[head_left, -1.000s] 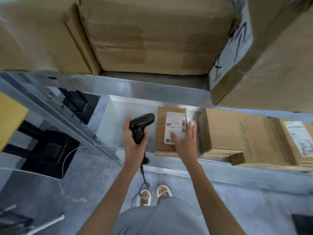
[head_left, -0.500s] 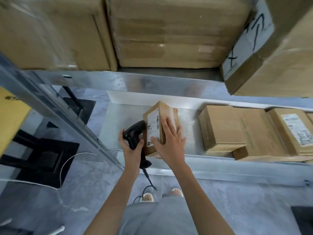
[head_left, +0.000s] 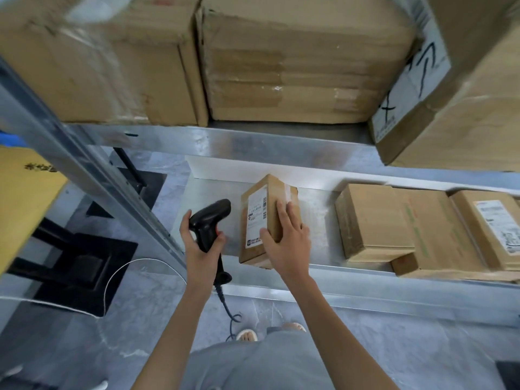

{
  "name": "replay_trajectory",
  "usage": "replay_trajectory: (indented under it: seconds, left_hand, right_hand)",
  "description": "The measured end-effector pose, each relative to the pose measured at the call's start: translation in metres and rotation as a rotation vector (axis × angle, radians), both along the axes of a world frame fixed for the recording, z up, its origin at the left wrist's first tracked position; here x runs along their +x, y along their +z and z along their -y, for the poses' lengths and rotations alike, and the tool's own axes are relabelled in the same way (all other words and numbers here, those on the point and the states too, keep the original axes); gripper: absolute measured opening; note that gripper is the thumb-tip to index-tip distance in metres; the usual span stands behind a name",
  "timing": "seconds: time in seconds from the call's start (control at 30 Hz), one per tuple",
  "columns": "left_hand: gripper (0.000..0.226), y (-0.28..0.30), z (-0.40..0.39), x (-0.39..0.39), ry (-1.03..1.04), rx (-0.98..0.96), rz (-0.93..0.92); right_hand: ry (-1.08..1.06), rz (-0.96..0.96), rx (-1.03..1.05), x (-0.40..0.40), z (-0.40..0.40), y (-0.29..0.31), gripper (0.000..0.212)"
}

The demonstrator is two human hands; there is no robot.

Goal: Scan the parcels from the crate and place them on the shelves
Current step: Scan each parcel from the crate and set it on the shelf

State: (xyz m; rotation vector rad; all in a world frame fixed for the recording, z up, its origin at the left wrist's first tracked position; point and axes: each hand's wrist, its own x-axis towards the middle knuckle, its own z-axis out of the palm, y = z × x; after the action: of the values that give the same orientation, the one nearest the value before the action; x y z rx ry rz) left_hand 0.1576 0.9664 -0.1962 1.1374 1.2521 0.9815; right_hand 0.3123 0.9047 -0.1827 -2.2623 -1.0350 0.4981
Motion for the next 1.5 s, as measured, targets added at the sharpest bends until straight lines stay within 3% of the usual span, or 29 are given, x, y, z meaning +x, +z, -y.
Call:
replay_trajectory:
  seconds: [0.1, 0.3, 0.53, 1.1, 1.5]
  left_hand:
    - [0.081, 0.015, -0.008, -0.019, -0.113, 0.108, 0.013]
    - [0.090, 0.054, -0.014, -0.052, -0.380, 0.368, -0.230]
    - [0.095, 0.090, -0.014, -0.061, -0.564, 0.527, -0.294]
    - [0.096, 0.090, -0.013, -0.071, -0.593, 0.639, -0.385]
    - [0.067, 0.087, -0.011, -0.078, -0.555, 0.690, -0.399]
  right_hand:
    - [0.093, 0.063, 0.018, 0.016, 0.002, 0.006, 0.075]
    - [0.316, 0.126, 0.100, 0.061, 0.003, 0.049, 0.078]
    - [0.480, 0.023, 0.080, 0.073, -0.001, 0.077, 0.078]
    - [0.497, -0.013, 0.021, 0.064, 0.000, 0.087, 0.076]
    - [0.483, -0.039, 0.013, 0.060, -0.001, 0.084, 0.076]
